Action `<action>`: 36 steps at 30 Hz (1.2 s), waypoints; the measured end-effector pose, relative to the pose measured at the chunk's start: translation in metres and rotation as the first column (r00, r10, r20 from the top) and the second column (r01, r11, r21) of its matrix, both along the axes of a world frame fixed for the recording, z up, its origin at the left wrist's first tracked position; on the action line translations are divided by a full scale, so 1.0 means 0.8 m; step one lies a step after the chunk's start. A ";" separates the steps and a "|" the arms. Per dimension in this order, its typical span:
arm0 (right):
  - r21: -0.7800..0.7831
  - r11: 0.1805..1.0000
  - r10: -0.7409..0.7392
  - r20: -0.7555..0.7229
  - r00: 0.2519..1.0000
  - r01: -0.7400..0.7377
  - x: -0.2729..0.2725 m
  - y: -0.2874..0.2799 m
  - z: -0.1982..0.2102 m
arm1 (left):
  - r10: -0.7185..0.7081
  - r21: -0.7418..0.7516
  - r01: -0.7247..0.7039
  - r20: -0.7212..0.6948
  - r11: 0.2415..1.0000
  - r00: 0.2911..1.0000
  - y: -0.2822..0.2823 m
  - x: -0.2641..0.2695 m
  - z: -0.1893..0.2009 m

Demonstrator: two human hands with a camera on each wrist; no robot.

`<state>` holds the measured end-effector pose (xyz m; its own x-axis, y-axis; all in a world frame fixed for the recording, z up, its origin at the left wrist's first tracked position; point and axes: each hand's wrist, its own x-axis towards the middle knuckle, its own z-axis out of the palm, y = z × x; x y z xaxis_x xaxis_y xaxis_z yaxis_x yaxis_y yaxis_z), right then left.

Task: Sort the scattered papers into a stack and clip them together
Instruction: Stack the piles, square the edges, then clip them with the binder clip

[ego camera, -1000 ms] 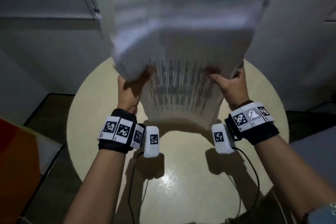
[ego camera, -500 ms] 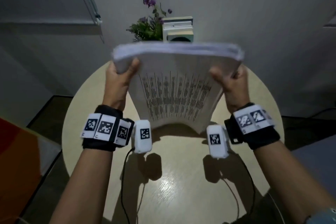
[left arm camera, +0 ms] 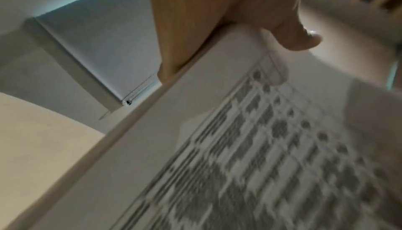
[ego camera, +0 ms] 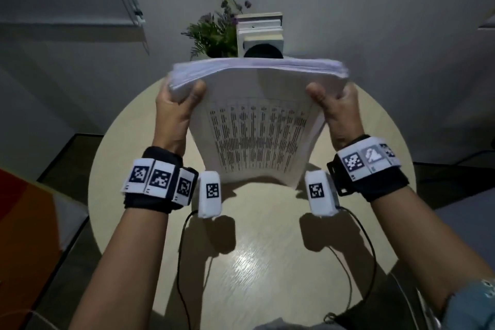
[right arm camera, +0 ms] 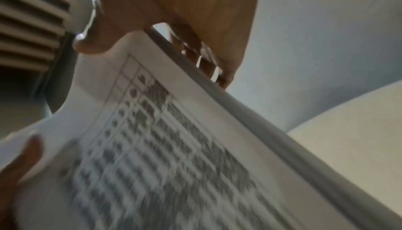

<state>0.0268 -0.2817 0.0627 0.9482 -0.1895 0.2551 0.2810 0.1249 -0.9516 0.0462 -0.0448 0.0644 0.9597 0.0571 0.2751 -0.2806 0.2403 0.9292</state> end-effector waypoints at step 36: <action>-0.952 0.244 0.062 0.205 0.977 0.184 0.018 0.057 0.108 | 0.088 0.264 0.004 -0.335 0.965 0.938 0.012 0.000 -0.111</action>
<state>0.0413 -0.2362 0.1494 0.8637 0.2590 0.4323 0.4007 -0.8732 -0.2773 0.0463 -0.0356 -0.0244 0.9958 0.0711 -0.0574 0.0593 -0.0240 0.9980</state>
